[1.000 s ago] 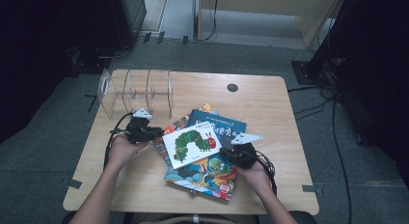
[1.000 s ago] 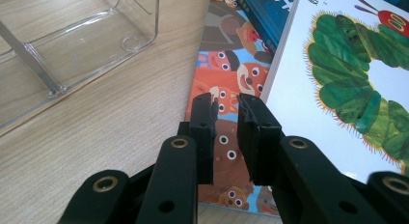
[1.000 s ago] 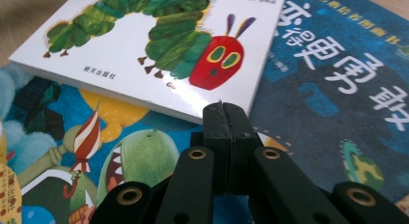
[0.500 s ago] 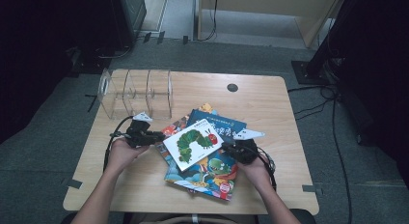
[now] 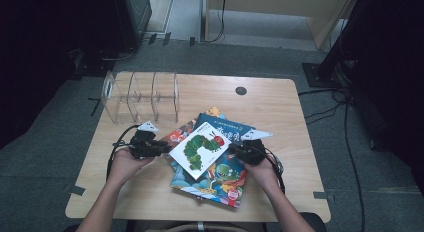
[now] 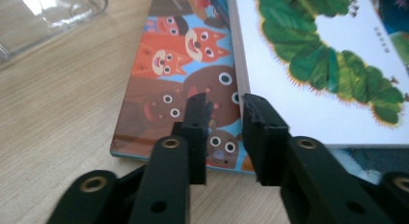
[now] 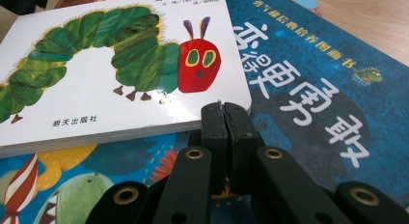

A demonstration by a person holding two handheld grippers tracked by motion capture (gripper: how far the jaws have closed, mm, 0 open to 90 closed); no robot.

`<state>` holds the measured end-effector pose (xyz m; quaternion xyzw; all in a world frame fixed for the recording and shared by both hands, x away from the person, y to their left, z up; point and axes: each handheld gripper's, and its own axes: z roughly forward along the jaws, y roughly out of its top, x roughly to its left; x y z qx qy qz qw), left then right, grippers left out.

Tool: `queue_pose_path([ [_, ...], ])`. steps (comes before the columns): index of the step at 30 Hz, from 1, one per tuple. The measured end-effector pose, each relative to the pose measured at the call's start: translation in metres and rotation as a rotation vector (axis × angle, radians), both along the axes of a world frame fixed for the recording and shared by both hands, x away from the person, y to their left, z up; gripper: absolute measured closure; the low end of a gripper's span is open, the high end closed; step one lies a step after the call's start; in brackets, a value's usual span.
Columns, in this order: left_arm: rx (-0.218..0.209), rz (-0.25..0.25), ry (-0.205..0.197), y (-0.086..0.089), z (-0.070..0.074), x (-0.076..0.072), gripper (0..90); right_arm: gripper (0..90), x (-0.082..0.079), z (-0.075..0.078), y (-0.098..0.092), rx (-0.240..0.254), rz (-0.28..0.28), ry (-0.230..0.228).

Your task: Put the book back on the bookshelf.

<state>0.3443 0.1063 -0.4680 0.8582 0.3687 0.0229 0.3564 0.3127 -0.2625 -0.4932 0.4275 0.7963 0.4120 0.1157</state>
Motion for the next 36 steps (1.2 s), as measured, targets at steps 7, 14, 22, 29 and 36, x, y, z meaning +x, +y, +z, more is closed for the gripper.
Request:
queue_pose_path([
  [7,-0.057,-0.023,-0.018,0.000,0.004,0.002,52.2,88.2,0.004,0.000,0.002,0.007,0.009,0.012],
  [14,-0.050,-0.050,0.011,-0.015,0.003,0.010,43.0,87.6,0.003,0.001,0.006,0.007,0.011,0.023],
  [22,-0.042,-0.043,0.059,-0.021,-0.002,0.016,30.0,87.6,-0.003,0.001,0.012,0.005,0.056,0.009],
  [29,-0.014,-0.050,0.109,-0.031,-0.007,0.021,27.2,90.0,-0.013,0.000,0.019,-0.007,0.122,-0.002],
  [36,-0.033,-0.062,0.137,-0.039,-0.010,0.026,26.9,90.0,-0.013,-0.001,0.022,0.007,0.124,0.000],
])
